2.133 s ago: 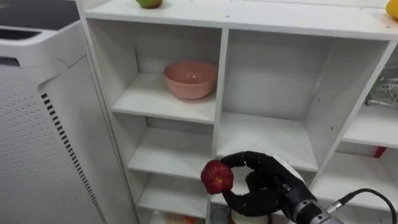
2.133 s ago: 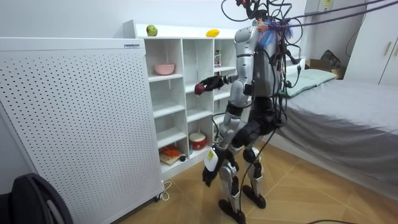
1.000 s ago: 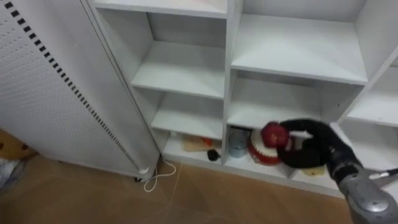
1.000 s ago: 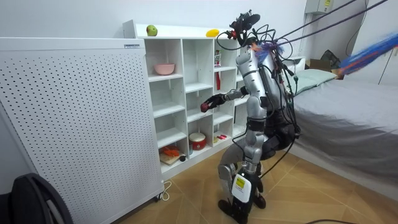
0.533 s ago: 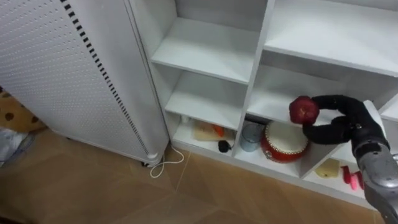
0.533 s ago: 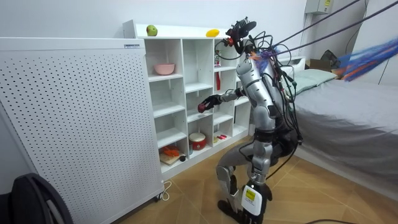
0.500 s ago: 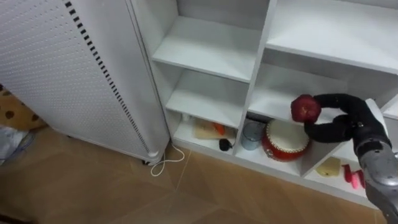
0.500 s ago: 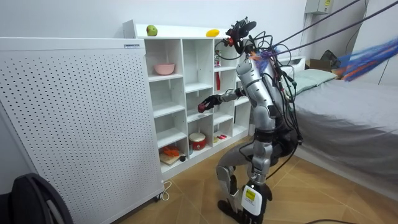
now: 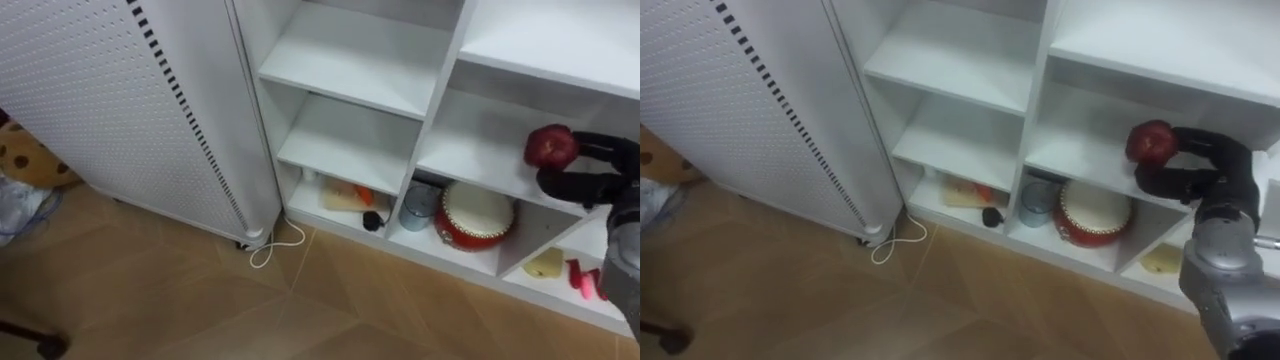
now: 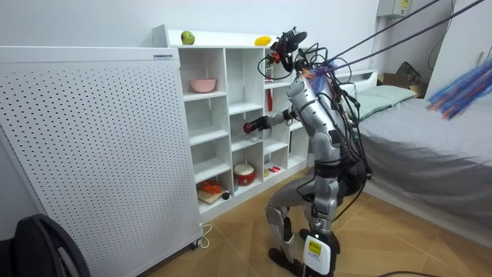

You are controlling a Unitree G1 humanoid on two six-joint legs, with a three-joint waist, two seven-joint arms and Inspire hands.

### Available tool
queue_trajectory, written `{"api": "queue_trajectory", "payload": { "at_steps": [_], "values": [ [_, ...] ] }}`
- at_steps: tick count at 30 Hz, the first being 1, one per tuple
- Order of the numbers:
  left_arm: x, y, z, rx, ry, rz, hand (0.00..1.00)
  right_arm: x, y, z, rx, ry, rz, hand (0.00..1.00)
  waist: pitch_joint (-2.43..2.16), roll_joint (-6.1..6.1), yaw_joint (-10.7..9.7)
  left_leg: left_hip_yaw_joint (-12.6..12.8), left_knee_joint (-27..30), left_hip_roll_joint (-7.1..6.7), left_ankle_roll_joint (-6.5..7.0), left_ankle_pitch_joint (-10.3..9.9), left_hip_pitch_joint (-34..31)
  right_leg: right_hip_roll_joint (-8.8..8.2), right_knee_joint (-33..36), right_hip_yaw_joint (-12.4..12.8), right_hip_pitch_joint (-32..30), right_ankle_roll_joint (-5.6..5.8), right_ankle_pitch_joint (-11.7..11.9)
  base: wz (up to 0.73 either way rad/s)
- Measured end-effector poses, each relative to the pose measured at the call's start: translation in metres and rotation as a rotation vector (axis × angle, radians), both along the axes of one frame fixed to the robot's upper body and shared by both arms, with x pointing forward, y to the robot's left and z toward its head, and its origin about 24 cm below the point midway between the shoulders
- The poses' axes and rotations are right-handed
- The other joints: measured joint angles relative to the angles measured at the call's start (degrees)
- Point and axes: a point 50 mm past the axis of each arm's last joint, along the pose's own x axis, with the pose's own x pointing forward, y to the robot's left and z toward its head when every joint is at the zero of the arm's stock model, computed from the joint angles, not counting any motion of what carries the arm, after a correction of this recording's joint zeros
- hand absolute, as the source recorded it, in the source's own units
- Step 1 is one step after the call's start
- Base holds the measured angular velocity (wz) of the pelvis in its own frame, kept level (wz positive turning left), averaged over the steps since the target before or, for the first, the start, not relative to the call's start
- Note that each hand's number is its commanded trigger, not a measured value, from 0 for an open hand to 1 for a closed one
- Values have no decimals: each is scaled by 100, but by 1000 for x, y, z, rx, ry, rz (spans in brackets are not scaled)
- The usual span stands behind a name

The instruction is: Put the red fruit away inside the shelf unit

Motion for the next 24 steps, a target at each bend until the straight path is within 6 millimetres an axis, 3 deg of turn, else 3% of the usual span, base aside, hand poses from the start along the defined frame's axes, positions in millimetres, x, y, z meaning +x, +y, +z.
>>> {"api": "queue_trajectory", "payload": {
  "at_steps": [4,10,15,21,24],
  "values": [
    [-12,1,1,39,7,17,0,1,-1,9,64,-38,-79,0,0,1,16,10,77,-10,69,-30,-103,-29,45,2,-86,47,-11,0],
    [-14,1,1,62,-3,24,0,2,-1,21,158,-85,-162,0,-1,2,35,12,188,-30,139,-74,-107,-44,111,15,-55,144,-60,1],
    [-15,2,1,68,-1,25,0,1,-3,22,188,-89,-183,0,-2,5,90,13,208,-28,180,-108,9,-50,90,7,85,161,-60,0],
    [-14,2,2,66,-3,23,0,-2,-12,23,254,-107,-192,0,-6,143,250,-17,222,0,173,-212,325,52,-12,24,439,234,-77,-5],
    [-14,1,2,63,-2,23,0,-4,-15,14,253,-84,-191,0,-10,200,295,-15,168,-3,191,-231,497,78,-96,47,605,294,-56,-5]
  ]
}}
